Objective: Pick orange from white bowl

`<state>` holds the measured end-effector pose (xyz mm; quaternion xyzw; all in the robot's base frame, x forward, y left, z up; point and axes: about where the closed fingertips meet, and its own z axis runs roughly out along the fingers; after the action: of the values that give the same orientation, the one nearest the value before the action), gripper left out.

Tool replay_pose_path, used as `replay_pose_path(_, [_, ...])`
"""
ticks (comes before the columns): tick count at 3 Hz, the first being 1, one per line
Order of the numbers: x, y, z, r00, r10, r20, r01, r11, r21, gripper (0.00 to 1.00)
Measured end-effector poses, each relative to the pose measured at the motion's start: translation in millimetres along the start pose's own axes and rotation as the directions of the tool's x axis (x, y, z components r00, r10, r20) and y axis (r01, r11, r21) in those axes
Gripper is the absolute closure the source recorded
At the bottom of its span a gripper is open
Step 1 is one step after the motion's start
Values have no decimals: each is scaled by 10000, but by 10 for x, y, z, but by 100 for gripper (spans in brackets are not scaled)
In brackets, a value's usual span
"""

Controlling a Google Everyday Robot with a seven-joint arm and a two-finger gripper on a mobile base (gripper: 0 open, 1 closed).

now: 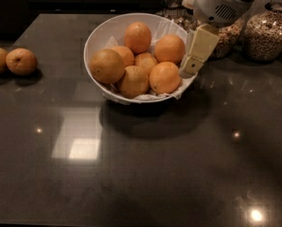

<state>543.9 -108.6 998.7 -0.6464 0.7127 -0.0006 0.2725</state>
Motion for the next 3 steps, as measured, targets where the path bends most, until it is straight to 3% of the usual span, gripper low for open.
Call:
replay_pose_path(1, [-194,44,102,9957,171,907,-177,9998,55,0])
replay_pose_path(2, [-651,66,246,9765,-227,2143,248,9997,-73,0])
replay_pose_path(3, [-983,80,305,9546,-662,2903,718,9974,-86,8])
